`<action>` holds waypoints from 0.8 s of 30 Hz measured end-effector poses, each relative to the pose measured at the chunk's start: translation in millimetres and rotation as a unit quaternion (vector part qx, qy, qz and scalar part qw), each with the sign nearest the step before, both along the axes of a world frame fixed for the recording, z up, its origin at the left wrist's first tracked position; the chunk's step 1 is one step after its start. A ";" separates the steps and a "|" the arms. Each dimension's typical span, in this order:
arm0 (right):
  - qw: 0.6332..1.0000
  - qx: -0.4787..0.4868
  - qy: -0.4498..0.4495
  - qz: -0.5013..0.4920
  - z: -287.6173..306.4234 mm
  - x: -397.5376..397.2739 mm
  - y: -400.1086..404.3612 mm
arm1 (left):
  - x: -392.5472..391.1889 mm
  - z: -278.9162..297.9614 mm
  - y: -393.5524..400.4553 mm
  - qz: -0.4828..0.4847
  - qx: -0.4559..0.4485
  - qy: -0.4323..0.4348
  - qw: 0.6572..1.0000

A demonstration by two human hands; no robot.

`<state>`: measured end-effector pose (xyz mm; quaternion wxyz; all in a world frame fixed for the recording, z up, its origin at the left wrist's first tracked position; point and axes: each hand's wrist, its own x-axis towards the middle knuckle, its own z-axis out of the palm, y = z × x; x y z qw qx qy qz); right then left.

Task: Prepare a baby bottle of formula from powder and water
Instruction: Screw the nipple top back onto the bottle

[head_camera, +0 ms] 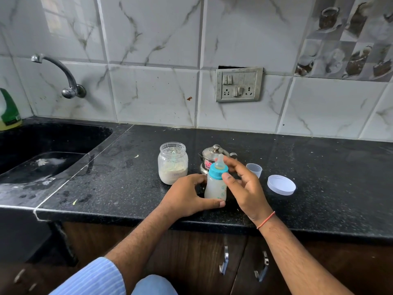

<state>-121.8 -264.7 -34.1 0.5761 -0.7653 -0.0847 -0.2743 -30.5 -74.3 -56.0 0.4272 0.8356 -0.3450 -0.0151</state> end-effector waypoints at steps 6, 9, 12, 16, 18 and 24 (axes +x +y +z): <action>1.000 -0.006 -0.006 -0.006 -0.7 0.9 0.4 | -2.0 1.8 0.8 0.000 0.001 -0.002 1.000; 1.000 0.009 0.001 0.005 -1.1 1.8 0.3 | -2.1 2.3 0.4 0.000 0.000 -0.006 1.000; 1.000 -0.016 -0.002 -0.013 -0.7 2.3 -0.1 | -1.5 1.2 0.6 0.001 -0.002 -0.007 1.000; 1.000 0.005 0.008 0.011 -1.8 4.1 -0.2 | 0.9 -1.9 0.5 -0.009 -0.006 -0.006 1.000; 0.999 0.019 0.025 0.017 -1.2 3.6 0.9 | -0.2 -0.2 0.9 -0.016 0.000 -0.018 1.000; 0.998 0.027 0.026 0.056 2.6 0.2 3.1 | -4.0 4.1 4.1 -0.050 -0.017 0.008 0.999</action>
